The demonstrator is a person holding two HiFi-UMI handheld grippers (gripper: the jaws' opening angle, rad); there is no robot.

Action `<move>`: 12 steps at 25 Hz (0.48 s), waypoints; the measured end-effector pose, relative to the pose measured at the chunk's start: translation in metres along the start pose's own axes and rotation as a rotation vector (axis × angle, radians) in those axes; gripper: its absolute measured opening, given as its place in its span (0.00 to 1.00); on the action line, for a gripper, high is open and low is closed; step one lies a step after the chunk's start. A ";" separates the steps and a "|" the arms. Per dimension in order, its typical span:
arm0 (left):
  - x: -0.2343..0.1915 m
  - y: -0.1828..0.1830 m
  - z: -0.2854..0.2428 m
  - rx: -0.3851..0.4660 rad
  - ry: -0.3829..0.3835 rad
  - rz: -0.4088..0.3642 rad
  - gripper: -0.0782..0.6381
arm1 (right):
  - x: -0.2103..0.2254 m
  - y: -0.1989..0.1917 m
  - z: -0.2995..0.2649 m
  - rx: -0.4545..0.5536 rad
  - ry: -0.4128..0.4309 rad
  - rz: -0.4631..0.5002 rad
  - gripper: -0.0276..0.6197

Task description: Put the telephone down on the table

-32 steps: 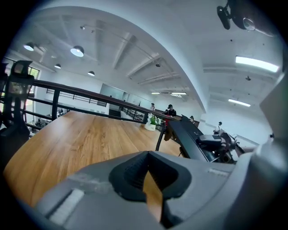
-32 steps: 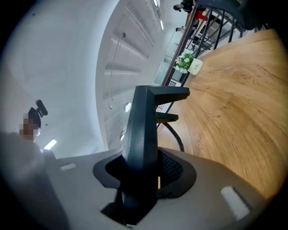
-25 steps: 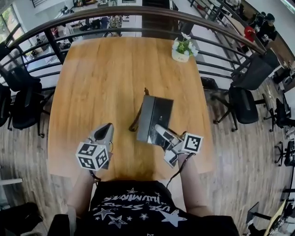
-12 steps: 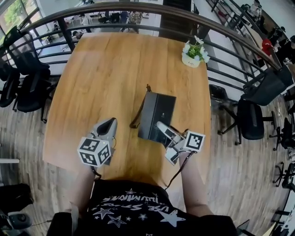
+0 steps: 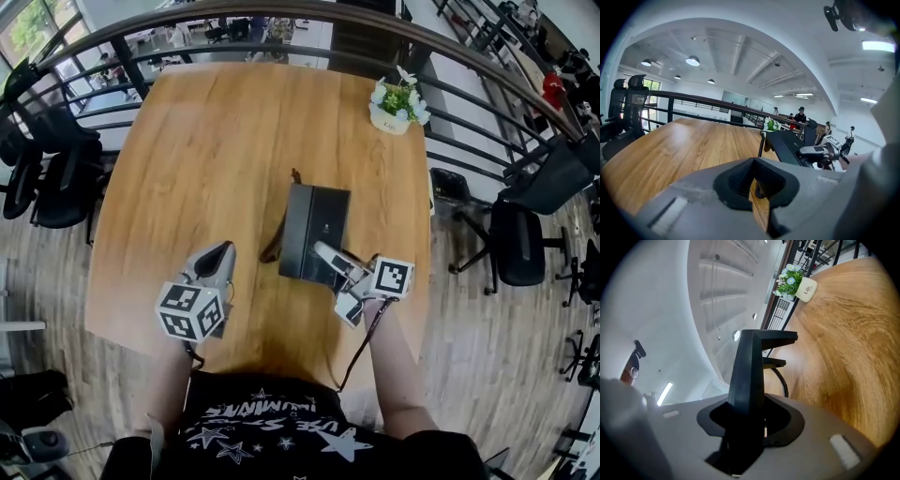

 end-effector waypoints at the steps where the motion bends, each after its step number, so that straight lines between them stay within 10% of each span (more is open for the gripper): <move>1: 0.000 0.000 -0.002 -0.004 0.001 -0.001 0.11 | 0.003 0.001 -0.001 -0.003 -0.003 -0.002 0.29; 12: -0.007 -0.007 -0.030 -0.034 0.014 0.018 0.11 | 0.042 0.015 0.000 -0.053 -0.016 -0.022 0.29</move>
Point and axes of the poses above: the fingertips, and each gripper's own axes: z backward along the fingers, x to its right, y out of its top, the point moved 10 cm from there along z, backward along the fingers, and after that the axes turned 9 degrees about x, right-handed, at the moved point
